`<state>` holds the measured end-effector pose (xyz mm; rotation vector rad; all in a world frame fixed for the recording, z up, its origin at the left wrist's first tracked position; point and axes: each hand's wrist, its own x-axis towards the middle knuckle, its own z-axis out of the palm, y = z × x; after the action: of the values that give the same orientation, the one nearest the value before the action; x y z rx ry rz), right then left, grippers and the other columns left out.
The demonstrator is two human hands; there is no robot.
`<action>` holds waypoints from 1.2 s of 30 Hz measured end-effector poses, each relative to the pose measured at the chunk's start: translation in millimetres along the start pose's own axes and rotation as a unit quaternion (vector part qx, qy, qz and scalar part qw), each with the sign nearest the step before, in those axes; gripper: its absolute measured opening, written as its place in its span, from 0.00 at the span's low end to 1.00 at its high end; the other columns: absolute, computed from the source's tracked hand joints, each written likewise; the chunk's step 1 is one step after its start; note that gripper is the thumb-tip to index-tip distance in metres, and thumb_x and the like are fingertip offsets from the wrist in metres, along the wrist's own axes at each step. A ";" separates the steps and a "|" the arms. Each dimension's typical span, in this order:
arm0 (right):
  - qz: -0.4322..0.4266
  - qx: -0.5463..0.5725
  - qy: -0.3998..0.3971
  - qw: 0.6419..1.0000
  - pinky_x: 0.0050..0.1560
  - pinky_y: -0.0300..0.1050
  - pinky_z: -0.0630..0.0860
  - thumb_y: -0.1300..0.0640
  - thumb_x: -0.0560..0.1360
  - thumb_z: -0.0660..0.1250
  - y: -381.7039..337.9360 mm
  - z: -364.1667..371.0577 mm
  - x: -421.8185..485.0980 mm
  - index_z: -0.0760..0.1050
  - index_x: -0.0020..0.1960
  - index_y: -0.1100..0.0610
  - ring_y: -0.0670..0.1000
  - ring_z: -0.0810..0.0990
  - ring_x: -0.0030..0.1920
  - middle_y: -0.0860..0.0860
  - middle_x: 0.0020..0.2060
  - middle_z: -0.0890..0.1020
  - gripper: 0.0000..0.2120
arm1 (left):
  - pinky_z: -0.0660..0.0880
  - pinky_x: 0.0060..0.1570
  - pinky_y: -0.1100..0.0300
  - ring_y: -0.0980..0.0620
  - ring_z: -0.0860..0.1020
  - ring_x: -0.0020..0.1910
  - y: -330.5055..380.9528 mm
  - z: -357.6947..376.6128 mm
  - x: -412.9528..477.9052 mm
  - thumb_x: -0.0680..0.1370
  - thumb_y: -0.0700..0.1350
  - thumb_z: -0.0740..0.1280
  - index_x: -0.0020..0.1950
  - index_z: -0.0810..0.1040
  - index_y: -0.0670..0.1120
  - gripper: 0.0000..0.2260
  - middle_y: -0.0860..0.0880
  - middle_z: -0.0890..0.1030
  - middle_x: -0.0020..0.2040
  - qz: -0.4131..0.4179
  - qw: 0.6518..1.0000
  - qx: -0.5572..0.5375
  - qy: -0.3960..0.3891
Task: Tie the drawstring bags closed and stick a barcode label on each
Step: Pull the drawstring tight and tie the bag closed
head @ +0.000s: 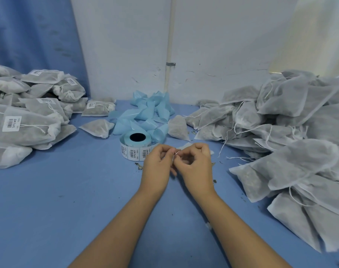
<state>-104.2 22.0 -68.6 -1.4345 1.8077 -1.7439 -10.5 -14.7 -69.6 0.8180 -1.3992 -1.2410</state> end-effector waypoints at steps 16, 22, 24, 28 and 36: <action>0.176 0.288 -0.125 0.933 0.44 0.37 0.78 0.64 0.75 0.65 2.9 -7.7 10.3 0.79 0.39 0.60 0.50 0.81 0.42 0.53 0.36 0.84 0.07 | 0.73 0.37 0.69 0.59 0.76 0.36 -7.2 -3.0 6.0 0.79 0.41 0.64 0.42 0.78 0.48 0.07 0.52 0.81 0.38 0.040 0.998 0.047 -0.020; 0.185 0.286 -0.143 0.929 0.46 0.40 0.72 0.61 0.74 0.67 2.8 -8.0 11.4 0.78 0.43 0.59 0.50 0.81 0.42 0.54 0.38 0.83 0.03 | 0.72 0.37 0.70 0.61 0.76 0.33 -7.4 -4.1 7.0 0.79 0.39 0.63 0.42 0.78 0.47 0.08 0.54 0.80 0.34 0.027 0.999 0.022 -0.020; 0.185 0.288 -0.127 0.931 0.48 0.45 0.68 0.61 0.75 0.65 3.2 -9.8 12.6 0.78 0.43 0.60 0.56 0.77 0.47 0.57 0.41 0.82 0.04 | 0.73 0.37 0.69 0.61 0.75 0.33 -8.0 -3.0 6.5 0.79 0.39 0.64 0.42 0.77 0.48 0.08 0.54 0.79 0.34 0.024 0.999 0.020 -0.021; 0.197 0.318 -0.111 0.921 0.43 0.43 0.66 0.62 0.76 0.64 3.7 -12.3 14.2 0.76 0.42 0.60 0.56 0.74 0.49 0.59 0.42 0.79 0.05 | 0.72 0.37 0.68 0.61 0.74 0.32 -7.9 -2.5 6.2 0.79 0.40 0.64 0.41 0.77 0.48 0.08 0.55 0.79 0.31 0.017 0.999 0.020 -0.019; 0.221 0.380 -0.088 0.894 0.38 0.35 0.69 0.61 0.76 0.64 4.1 -15.8 16.8 0.76 0.45 0.59 0.44 0.79 0.38 0.50 0.35 0.81 0.03 | 0.73 0.37 0.68 0.58 0.74 0.32 -5.0 -2.5 5.0 0.79 0.41 0.65 0.42 0.78 0.46 0.07 0.51 0.78 0.33 -0.004 1.000 0.026 -0.010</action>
<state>-126.0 18.2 -60.8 -0.7518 1.0347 -1.7030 -9.9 -21.2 -73.4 0.8493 -1.4512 -1.2267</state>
